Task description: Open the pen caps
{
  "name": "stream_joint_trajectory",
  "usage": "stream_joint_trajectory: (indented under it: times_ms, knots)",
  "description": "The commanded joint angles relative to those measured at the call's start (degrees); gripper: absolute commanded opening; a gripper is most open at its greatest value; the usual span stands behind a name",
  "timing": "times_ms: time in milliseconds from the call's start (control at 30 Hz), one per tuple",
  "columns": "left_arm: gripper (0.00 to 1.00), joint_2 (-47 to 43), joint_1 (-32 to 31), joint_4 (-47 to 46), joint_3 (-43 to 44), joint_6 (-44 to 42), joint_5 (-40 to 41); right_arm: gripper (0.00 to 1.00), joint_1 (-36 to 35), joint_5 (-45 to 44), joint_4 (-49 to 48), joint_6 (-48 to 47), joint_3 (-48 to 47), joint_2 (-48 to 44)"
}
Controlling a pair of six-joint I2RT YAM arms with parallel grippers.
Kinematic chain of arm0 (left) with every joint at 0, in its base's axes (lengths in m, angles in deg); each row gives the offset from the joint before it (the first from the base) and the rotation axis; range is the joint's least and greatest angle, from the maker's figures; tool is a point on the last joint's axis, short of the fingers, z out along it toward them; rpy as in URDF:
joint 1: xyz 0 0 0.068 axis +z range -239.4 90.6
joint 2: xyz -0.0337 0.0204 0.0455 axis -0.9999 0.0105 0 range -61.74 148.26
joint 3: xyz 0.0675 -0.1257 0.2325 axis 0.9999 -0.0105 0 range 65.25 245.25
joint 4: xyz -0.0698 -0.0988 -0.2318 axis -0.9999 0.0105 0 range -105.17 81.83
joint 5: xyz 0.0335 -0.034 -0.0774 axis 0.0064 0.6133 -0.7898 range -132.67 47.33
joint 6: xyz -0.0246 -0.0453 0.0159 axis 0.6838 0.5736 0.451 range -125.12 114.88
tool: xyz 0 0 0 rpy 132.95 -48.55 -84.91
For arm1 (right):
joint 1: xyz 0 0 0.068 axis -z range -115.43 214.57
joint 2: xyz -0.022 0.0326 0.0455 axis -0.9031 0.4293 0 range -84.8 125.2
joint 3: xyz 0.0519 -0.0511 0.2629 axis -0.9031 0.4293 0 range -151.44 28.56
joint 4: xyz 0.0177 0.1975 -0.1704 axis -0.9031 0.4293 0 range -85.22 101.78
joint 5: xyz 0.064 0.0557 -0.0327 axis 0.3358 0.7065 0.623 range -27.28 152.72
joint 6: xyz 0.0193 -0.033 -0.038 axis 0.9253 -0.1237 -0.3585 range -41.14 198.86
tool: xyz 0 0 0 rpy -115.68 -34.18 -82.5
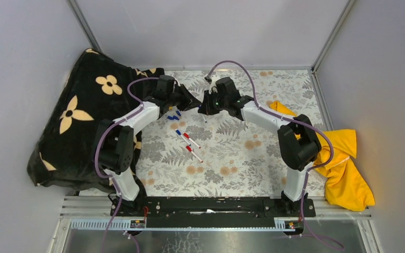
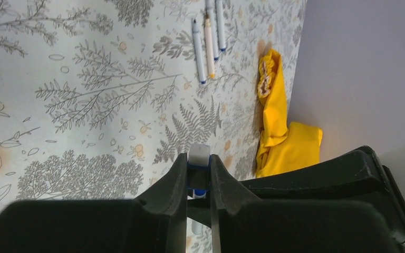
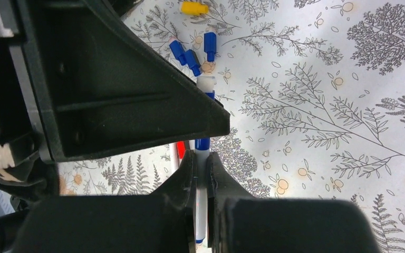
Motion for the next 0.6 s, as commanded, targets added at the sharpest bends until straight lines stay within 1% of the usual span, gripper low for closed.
stream_joint_trajectory:
  times_ms: [0, 133, 300, 567]
  knots:
    - [0.00, 3.39, 7.49, 1.79, 3.57, -4.99, 7.20, 0.00, -0.34, 0.68, 6.93, -1.28, 3.88, -4.95]
    - [0.00, 4.50, 8.94, 3.45, 5.65, -7.59, 9.36, 0.00, -0.24, 0.96, 8.19, -1.91, 5.21, -6.08]
    - [0.00, 5.64, 11.03, 4.26, 7.36, -7.79, 10.25, 0.00, -0.24, 1.37, 8.04, -1.89, 8.04, -8.35]
    - [0.00, 6.16, 15.17, 3.94, 7.54, -7.16, 11.37, 0.00, -0.22, 1.75, 9.59, -2.82, 10.65, -11.26]
